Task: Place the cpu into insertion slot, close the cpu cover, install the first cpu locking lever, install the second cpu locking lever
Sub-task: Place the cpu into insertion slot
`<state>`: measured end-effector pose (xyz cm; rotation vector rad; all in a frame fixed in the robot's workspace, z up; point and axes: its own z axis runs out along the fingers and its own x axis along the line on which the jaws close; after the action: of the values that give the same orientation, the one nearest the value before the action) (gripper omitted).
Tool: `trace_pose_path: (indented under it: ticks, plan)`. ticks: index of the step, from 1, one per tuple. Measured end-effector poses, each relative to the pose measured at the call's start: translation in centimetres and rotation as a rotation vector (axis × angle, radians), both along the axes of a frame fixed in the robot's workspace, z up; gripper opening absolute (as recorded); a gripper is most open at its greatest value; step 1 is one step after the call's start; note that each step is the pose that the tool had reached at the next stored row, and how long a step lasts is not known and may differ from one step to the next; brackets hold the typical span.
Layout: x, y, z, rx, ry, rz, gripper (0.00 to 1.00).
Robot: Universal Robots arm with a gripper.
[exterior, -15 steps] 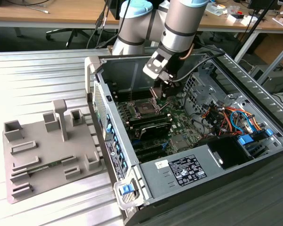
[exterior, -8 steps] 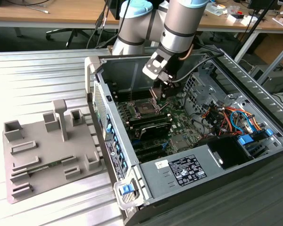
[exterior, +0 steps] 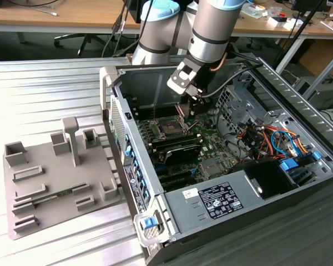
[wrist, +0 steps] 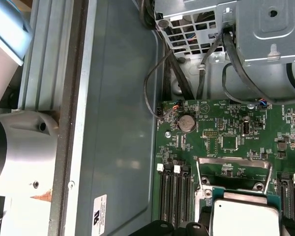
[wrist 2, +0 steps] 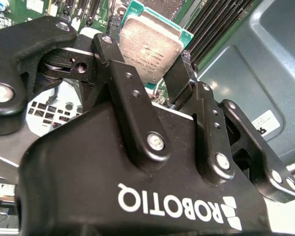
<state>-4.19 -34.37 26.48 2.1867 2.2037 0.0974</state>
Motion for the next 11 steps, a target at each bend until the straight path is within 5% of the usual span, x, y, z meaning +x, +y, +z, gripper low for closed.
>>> trace_pose_path:
  ticks: [11]
  plan:
    - [-0.12,0.00,-0.18,0.0000,0.0000,0.000,0.55]
